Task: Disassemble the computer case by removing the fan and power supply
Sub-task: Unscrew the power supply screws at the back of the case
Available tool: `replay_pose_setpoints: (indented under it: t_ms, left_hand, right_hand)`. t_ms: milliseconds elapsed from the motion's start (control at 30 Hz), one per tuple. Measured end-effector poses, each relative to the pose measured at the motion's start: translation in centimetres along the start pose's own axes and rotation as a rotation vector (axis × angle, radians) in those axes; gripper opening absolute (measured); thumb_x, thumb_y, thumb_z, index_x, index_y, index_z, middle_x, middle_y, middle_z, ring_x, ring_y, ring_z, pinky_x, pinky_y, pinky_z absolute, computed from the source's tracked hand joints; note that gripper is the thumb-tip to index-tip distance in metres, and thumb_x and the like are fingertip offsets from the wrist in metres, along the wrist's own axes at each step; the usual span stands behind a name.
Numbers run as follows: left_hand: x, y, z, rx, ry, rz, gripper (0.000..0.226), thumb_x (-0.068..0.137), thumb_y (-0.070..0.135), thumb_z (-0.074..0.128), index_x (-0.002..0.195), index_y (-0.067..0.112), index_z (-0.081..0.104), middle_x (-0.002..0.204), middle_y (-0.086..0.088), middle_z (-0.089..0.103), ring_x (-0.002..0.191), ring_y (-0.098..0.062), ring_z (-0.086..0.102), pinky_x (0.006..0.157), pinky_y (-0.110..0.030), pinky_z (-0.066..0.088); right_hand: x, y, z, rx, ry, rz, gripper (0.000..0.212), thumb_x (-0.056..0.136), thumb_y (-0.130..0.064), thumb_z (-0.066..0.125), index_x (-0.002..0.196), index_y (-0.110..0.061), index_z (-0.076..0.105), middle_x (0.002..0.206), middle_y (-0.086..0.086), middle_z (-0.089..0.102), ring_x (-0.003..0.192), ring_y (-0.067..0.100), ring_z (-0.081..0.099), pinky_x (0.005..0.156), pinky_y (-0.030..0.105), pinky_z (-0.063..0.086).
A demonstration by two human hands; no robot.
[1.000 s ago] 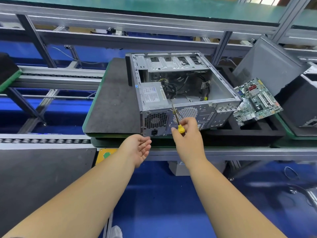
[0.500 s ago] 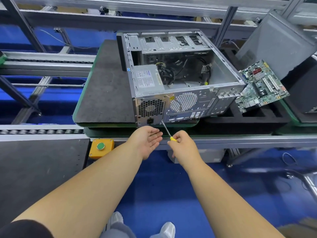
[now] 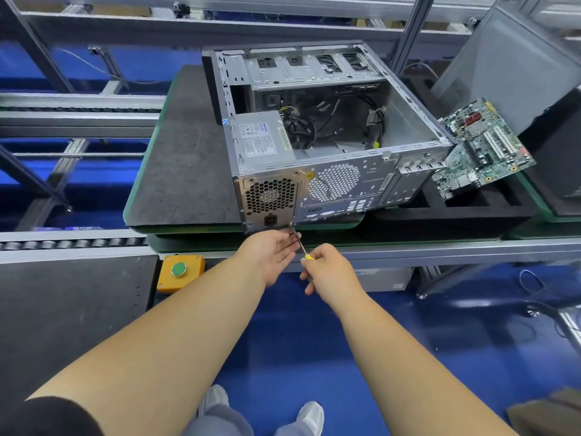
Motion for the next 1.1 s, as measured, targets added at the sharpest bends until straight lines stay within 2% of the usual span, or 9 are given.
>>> replay_pose_setpoints:
  t_ms: [133, 300, 533, 633, 800, 933, 1100]
  left_hand:
    - [0.13, -0.02, 0.05, -0.001, 0.015, -0.004, 0.024, 0.102, 0.007, 0.041, 0.103, 0.012, 0.064, 0.097, -0.005, 0.072, 0.098, -0.016, 0.063, 0.097, -0.030, 0.043]
    - [0.19, -0.07, 0.10, 0.009, 0.037, -0.010, 0.023, 0.102, 0.007, 0.043, 0.101, 0.011, 0.065, 0.093, -0.004, 0.073, 0.090, -0.013, 0.065, 0.091, -0.028, 0.047]
    - [-0.08, 0.17, 0.29, 0.029, 0.057, -0.016, 0.020, 0.101, 0.008, 0.046, 0.099, 0.012, 0.065, 0.094, -0.003, 0.073, 0.089, -0.012, 0.065, 0.081, -0.026, 0.048]
    - [-0.17, 0.26, 0.40, 0.058, 0.069, -0.012, 0.017, 0.099, 0.006, 0.050, 0.096, 0.013, 0.065, 0.093, -0.002, 0.073, 0.086, -0.010, 0.065, 0.079, -0.024, 0.049]
    - [-0.04, 0.35, 0.44, 0.116, 0.083, -0.014, 0.015, 0.094, 0.003, 0.058, 0.091, 0.016, 0.065, 0.085, 0.004, 0.070, 0.078, -0.005, 0.063, 0.068, -0.019, 0.048]
    - [0.17, 0.44, 0.31, 0.120, 0.099, -0.009, 0.018, 0.096, 0.003, 0.056, 0.089, 0.017, 0.066, 0.083, 0.004, 0.070, 0.075, -0.004, 0.064, 0.065, -0.019, 0.046]
    - [0.29, 0.50, 0.27, 0.122, 0.111, -0.007, 0.019, 0.097, 0.004, 0.055, 0.089, 0.017, 0.065, 0.083, 0.003, 0.070, 0.075, -0.004, 0.063, 0.064, -0.019, 0.046]
  right_hand:
    - [-0.12, -0.11, 0.04, 0.010, -0.004, -0.002, 0.008, 0.097, -0.030, 0.053, 0.093, -0.023, 0.052, 0.081, -0.002, 0.071, 0.046, 0.008, 0.060, 0.052, 0.026, 0.042]
    - [-0.17, -0.01, -0.16, 0.034, -0.006, 0.001, 0.008, 0.097, -0.029, 0.053, 0.093, -0.023, 0.053, 0.080, -0.002, 0.072, 0.047, 0.009, 0.060, 0.054, 0.028, 0.045]
    - [-0.13, -0.19, -0.20, 0.068, -0.020, 0.007, 0.007, 0.097, -0.027, 0.052, 0.094, -0.021, 0.054, 0.078, -0.001, 0.072, 0.048, 0.010, 0.060, 0.056, 0.030, 0.048]
    - [-0.19, -0.18, -0.20, 0.081, -0.030, 0.015, 0.007, 0.098, -0.026, 0.051, 0.093, -0.021, 0.053, 0.076, -0.001, 0.072, 0.046, 0.011, 0.059, 0.053, 0.030, 0.045]
    - [-0.33, -0.20, -0.10, 0.076, -0.040, 0.020, 0.007, 0.097, -0.027, 0.051, 0.093, -0.021, 0.053, 0.072, -0.003, 0.072, 0.045, 0.010, 0.058, 0.047, 0.026, 0.037]
    - [-0.31, -0.20, -0.01, 0.078, -0.046, 0.025, 0.008, 0.097, -0.028, 0.050, 0.093, -0.022, 0.053, 0.072, -0.005, 0.072, 0.044, 0.008, 0.057, 0.041, 0.021, 0.034]
    - [-0.32, -0.01, 0.58, 0.104, -0.062, 0.038, 0.008, 0.098, -0.028, 0.050, 0.093, -0.022, 0.052, 0.075, -0.002, 0.073, 0.045, 0.009, 0.057, 0.043, 0.023, 0.034]
Point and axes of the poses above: each hand's wrist, its own x-axis towards the middle knuckle, its own z-axis out of the palm, y = z × x, the point moved 8 cm from there along x, towards the middle knuckle
